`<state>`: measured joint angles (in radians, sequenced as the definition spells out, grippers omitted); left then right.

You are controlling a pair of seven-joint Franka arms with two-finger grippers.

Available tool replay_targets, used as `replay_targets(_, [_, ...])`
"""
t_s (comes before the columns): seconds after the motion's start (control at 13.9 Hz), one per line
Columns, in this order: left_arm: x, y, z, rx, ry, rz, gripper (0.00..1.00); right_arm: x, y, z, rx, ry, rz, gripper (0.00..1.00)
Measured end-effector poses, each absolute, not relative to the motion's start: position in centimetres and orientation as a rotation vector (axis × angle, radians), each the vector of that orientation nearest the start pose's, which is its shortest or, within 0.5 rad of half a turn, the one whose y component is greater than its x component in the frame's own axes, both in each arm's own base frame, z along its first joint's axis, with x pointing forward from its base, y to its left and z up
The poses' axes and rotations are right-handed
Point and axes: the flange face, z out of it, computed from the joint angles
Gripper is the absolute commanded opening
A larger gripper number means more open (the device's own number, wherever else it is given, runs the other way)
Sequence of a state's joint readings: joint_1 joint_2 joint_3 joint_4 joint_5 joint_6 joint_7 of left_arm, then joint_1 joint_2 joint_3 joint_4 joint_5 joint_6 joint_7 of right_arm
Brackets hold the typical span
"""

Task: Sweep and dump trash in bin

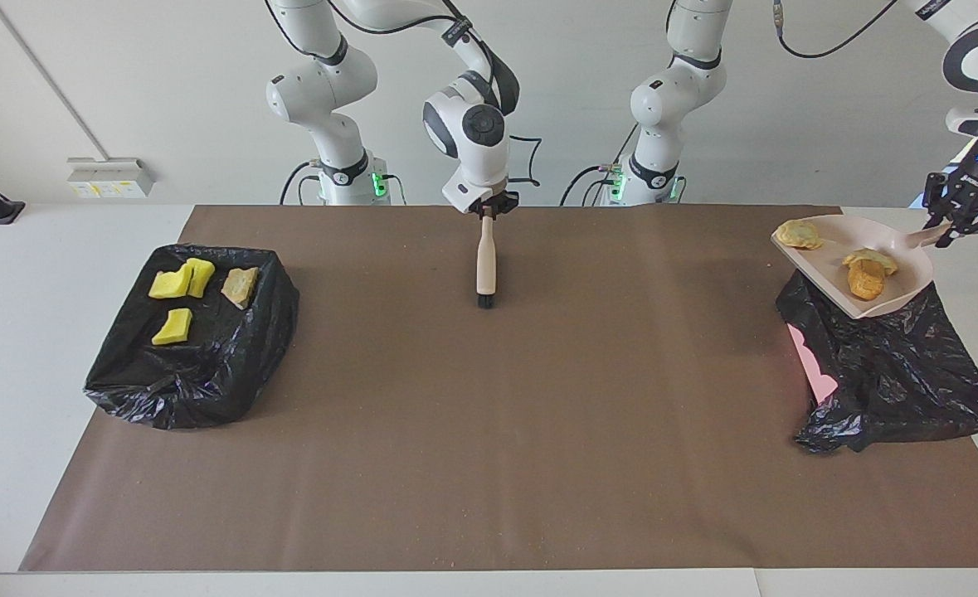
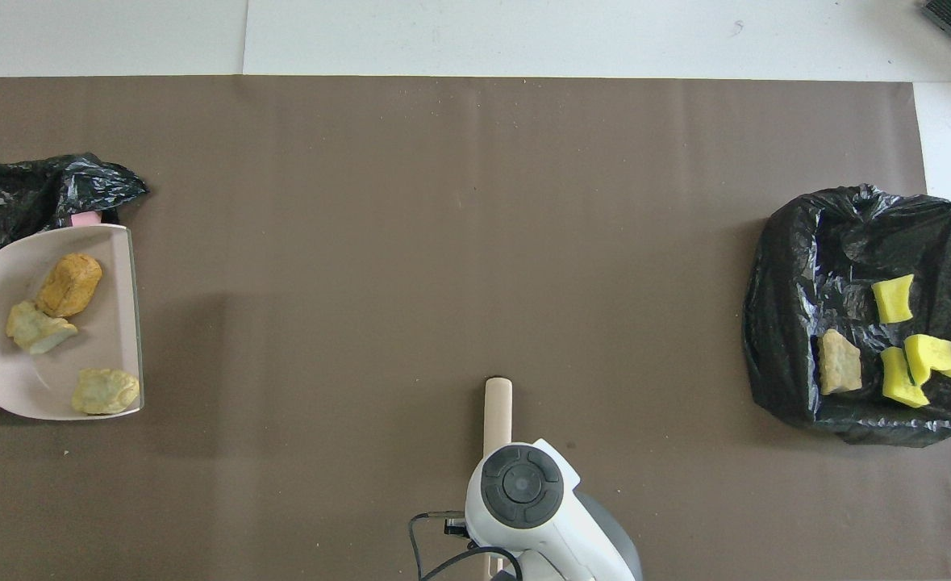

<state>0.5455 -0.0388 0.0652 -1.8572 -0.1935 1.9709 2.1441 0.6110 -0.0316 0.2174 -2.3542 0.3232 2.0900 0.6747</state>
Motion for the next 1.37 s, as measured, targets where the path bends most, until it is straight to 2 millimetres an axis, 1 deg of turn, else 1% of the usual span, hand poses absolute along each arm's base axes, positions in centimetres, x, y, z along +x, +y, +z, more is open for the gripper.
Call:
replay_targets(0.07, [48.2, 32.3, 55.8, -2.206, 2.025, -0.281, 0.0, 30.7, 35.8, 32.5, -3.07, 0.059, 0.533, 1.0])
replay_targets(0.14, [49.2, 33.3, 56.4, -2.184, 2.025, -0.238, 0.0, 30.7, 35.8, 32.5, -3.069, 0.053, 0.531, 1.0])
replay_targets(0.29, [50.9, 35.6, 56.8, -2.14, 2.014, -0.128, 0.0, 31.0, 36.0, 32.9, -3.06, 0.037, 0.508, 1.0])
replay_targets(0.36, [51.8, 36.6, 56.9, -2.11, 2.003, -0.082, 0.0, 31.3, 36.3, 33.4, -3.051, 0.037, 0.489, 1.0])
replay_targets(0.5, [53.3, 37.9, 57.0, -2.03, 1.979, -0.012, 0.0, 32.8, 36.7, 35.3, -3.026, 0.049, 0.435, 1.0])
replay_targets(0.65, [54.2, 38.7, 57.5, -1.915, 1.951, 0.097, 0.0, 35.2, 36.2, 37.6, -3.007, 0.078, 0.357, 1.0])
replay_targets(0.79, [55.0, 38.2, 57.5, -1.847, 1.96, 0.155, 0.0, 37.9, 35.0, 40.0, -3.015, 0.102, 0.287, 1.0])
replay_targets(0.94, [55.6, 37.3, 57.2, -1.822, 1.968, 0.211, 0.0, 40.8, 33.0, 42.8, -3.058, 0.118, 0.225, 1.0])
replay_targets(1.08, [56.1, 36.6, 56.9, -1.802, 1.967, 0.278, 0.0, 43.6, 30.8, 46.2, -3.105, 0.134, 0.132, 1.0])
replay_targets(1.22, [56.4, 36.2, 56.9, -1.763, 1.963, 0.36, 0.0, 45.7, 28.8, 49.1, -3.107, 0.14, 0.058, 1.0])
replay_targets(1.37, [56.5, 36.0, 57.0, -1.754, 1.938, 0.41, 0.0, 47.5, 26.4, 52.3, -3.102, 0.128, 0.03, 1.0])
